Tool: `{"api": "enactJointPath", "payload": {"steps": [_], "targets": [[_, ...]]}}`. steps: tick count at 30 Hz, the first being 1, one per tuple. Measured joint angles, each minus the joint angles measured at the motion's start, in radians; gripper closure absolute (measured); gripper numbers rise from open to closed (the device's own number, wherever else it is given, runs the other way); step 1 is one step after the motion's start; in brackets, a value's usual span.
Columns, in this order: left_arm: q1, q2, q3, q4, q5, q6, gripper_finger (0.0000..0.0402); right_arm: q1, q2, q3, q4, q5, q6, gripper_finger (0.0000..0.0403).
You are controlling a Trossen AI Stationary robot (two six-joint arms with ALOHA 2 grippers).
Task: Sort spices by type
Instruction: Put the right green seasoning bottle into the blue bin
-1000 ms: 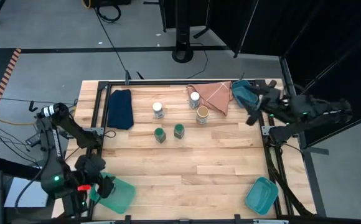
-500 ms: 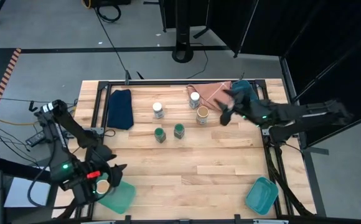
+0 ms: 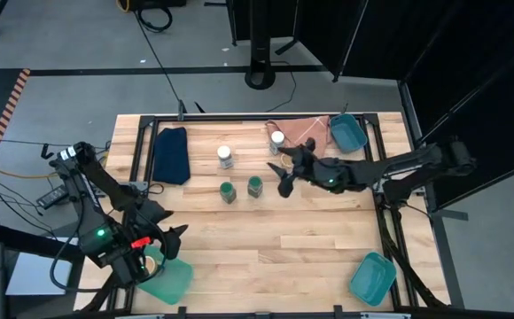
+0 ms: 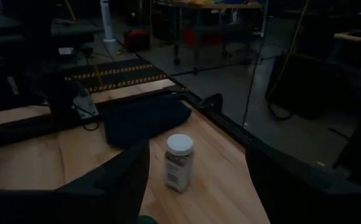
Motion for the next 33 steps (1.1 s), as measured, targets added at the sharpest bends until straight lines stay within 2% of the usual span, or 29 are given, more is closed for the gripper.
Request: {"api": "enactJointPath", "payload": {"steps": [7,22,33], "targets": [[0.0,0.0,0.0,-0.001,-0.046,-0.001,0.0085,0.003,0.113,0.0,0.058,-0.041,0.011,0.0128],[0.0,0.0,0.0,-0.001,-0.07,-0.001,0.0085,0.004,0.31,0.0,0.24,-0.125,0.031,0.0127],[0.0,0.001,0.0,-0.001,-0.069,0.0,0.0085,-0.005,0.369,0.001,0.268,-0.133,0.079,0.0124]]}}
